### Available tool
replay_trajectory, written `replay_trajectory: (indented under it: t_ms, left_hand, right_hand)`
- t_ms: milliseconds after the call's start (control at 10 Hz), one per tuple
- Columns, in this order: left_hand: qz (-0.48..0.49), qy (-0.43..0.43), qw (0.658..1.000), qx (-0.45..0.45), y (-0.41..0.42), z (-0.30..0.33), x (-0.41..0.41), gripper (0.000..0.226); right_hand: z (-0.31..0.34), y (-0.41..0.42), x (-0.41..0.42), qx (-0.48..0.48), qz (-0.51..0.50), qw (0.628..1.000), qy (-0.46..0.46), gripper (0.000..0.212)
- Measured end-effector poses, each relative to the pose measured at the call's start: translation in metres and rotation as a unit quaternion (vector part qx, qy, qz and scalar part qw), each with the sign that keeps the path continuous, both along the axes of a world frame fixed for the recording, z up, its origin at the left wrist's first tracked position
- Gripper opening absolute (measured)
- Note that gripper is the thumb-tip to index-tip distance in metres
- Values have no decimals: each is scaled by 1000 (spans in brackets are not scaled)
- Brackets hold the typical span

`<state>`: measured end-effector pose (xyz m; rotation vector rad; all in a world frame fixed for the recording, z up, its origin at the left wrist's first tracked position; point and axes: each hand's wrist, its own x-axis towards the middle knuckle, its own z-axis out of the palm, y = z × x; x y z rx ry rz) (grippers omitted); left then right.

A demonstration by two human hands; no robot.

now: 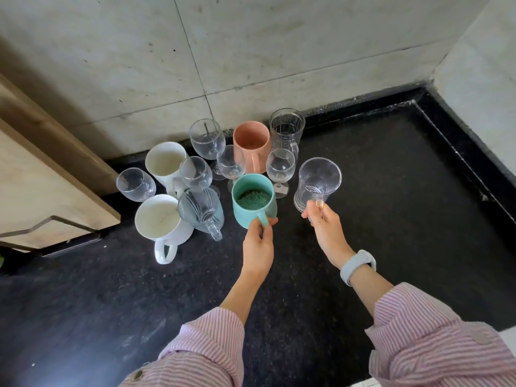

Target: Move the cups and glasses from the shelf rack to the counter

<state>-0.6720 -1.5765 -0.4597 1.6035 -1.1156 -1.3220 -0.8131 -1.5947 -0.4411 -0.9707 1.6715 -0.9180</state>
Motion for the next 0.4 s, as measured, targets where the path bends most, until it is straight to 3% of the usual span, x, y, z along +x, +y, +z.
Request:
replay_trajectory:
  t_ms: [200,400]
  left_hand:
    - [46,-89,995,-12,1,1,-4,10]
    - [30,-182,983,-17,20,4,7,35]
  right_hand:
    - [10,-2,11,5,5,999,51,35]
    - [17,10,5,52,17,987,149,40]
